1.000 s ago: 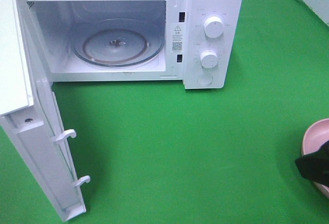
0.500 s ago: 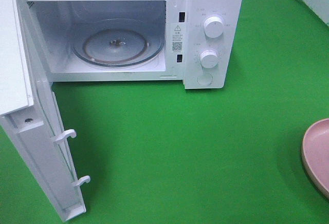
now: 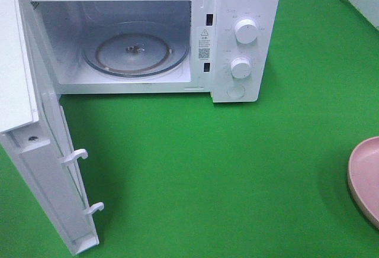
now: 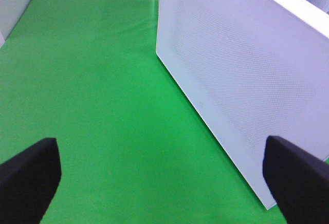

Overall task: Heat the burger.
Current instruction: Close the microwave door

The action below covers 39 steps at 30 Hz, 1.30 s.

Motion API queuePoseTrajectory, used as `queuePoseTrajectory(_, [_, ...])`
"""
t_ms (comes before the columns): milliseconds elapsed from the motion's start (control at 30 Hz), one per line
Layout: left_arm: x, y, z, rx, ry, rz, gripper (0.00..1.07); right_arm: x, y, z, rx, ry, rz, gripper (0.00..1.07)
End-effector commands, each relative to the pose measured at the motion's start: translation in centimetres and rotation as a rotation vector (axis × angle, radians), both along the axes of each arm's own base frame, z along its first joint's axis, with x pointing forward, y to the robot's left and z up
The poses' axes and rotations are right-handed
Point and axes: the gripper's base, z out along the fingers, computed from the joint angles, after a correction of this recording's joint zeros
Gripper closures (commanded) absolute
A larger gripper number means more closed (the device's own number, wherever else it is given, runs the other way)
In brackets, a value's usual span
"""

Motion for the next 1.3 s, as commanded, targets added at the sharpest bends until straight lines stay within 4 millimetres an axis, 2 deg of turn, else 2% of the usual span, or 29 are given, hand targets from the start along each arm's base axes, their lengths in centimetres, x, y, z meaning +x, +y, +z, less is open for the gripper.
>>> queuePoseTrajectory(33, [0.0, 0.0, 0.0, -0.004, -0.012, 0.000, 0.07, -0.5, -0.1, -0.2, 0.004, -0.027, -0.003, 0.31])
queuePoseTrajectory(100, [0.0, 0.0, 0.0, -0.004, -0.012, 0.000, 0.07, -1.3, -0.3, -0.9, 0.025, -0.077, -0.035, 0.31])
queuePoseTrajectory(467, [0.0, 0.0, 0.0, -0.005, -0.012, -0.001, 0.07, -4.3, -0.6, -0.9, 0.046, -0.261, -0.121, 0.31])
queuePoseTrajectory(1300, [0.0, 0.0, 0.0, -0.005, -0.013, -0.001, 0.07, -4.4, -0.6, -0.9, 0.046, -0.269, -0.128, 0.31])
